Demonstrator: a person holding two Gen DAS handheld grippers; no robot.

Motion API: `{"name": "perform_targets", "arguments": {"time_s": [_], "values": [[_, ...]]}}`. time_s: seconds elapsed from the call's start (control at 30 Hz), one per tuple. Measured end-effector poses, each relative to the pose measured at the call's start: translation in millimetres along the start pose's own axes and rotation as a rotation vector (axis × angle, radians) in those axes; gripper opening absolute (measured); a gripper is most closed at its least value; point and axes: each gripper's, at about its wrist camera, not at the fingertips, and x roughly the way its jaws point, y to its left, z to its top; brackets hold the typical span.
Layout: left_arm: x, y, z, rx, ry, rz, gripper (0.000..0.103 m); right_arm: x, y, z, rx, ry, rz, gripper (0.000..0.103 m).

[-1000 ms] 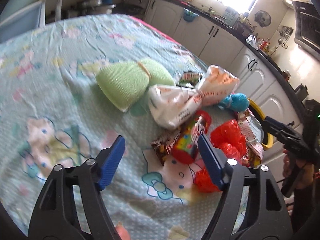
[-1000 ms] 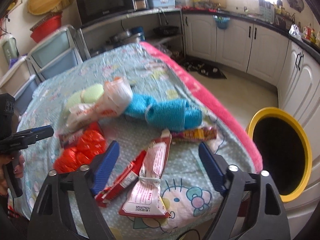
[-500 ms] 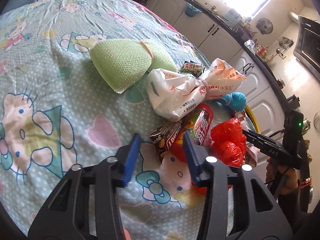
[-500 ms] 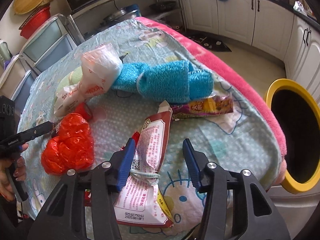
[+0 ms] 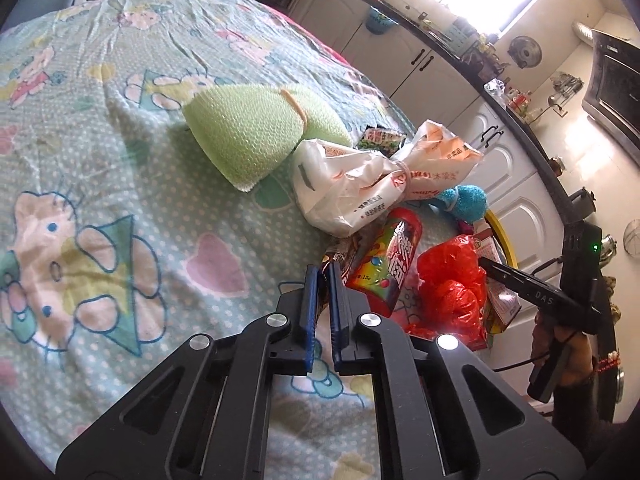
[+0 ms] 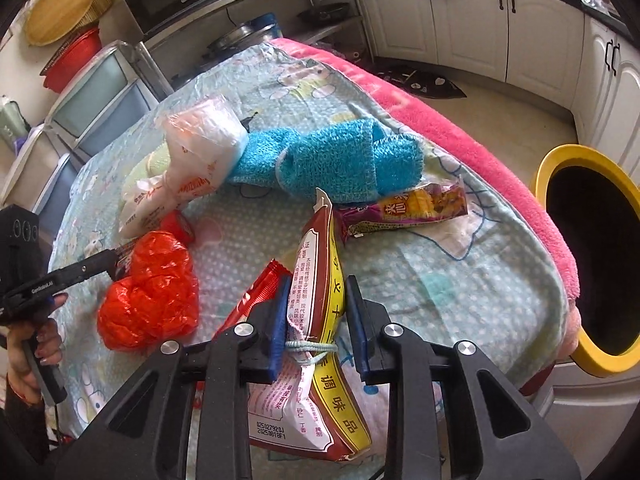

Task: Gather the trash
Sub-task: 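Grasp the seasoning packet with the right tool while the left tool grasps a brown chocolate bar, then carry the seasoning packet and chocolate bar in both tools over the bin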

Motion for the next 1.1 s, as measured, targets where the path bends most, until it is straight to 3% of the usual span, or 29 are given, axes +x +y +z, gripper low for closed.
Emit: {"name": "perform_targets", "arguments": {"time_s": [0.27,0.63,0.87,1.1], "values": [[-30,-8,-4,0.041,-0.035,0.027,0.001,-24,11,0,-0.033,-0.062,0.009,0.025],[-81,-53,-8,0.171,-0.118,0.090,0.001,-54,34,11,-0.099,-0.157,0.053,0.025],[-95,-87,2,0.215,-0.178,0.078,0.001,-74,44,19,-0.119,-0.225,0.091,0.025],[-85,-122,17,0.262,-0.203,0.034,0.001,-105,34,27,-0.102,-0.302,0.078,0.025]]}}
